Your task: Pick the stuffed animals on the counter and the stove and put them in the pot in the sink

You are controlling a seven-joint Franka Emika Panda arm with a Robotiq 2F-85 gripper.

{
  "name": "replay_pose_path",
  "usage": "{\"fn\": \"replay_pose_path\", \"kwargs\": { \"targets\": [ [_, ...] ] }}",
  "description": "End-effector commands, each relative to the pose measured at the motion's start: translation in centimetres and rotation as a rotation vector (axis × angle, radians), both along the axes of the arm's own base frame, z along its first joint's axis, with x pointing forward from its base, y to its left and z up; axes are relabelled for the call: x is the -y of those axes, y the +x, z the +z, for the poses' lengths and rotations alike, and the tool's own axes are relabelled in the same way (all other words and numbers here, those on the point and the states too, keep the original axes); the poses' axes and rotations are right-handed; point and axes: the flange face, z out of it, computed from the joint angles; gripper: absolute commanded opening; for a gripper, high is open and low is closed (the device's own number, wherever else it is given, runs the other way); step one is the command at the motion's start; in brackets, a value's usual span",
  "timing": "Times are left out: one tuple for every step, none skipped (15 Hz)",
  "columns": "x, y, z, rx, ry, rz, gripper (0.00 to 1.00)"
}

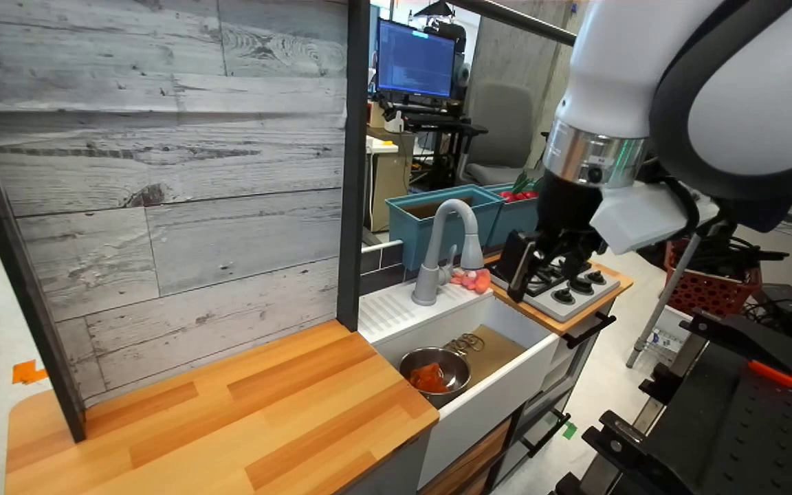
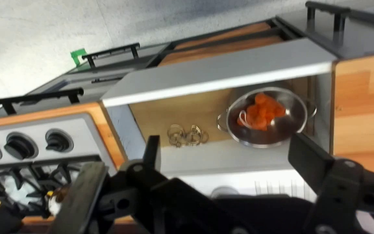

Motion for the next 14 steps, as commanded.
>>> {"fn": "replay_pose_path", "kwargs": {
  "targets": [
    [4.0, 0.3, 6.7, 0.178, 0.05, -0.075, 1.0],
    [6.3, 1.2, 8.5, 0.216, 0.062, -0.12, 1.0],
    [8.5, 2.1, 10.1, 0.248, 0.072, -0.172, 1.0],
    [10.8, 2.8, 11.4, 0.266, 0.088, -0.233, 1.0],
    [12.9, 3.6, 12.7, 0.302, 0.099, -0.289, 1.0],
    [15.1, 4.5, 13.6, 0.335, 0.114, -0.348, 1.0],
    [16.7, 5.3, 14.3, 0.374, 0.13, -0.406, 1.0],
    [17.4, 6.2, 14.7, 0.416, 0.158, -0.455, 1.0],
    [17.2, 6.7, 14.8, 0.464, 0.184, -0.455, 1.0],
    [17.8, 5.0, 14.7, 0.409, 0.136, -0.431, 1.0],
    [18.0, 5.6, 15.0, 0.427, 0.155, -0.445, 1.0],
    [17.8, 5.9, 15.1, 0.435, 0.167, -0.452, 1.0],
    [17.5, 6.2, 15.0, 0.436, 0.175, -0.453, 1.0],
    [17.2, 6.3, 14.8, 0.436, 0.178, -0.45, 1.0]
  ]
}}
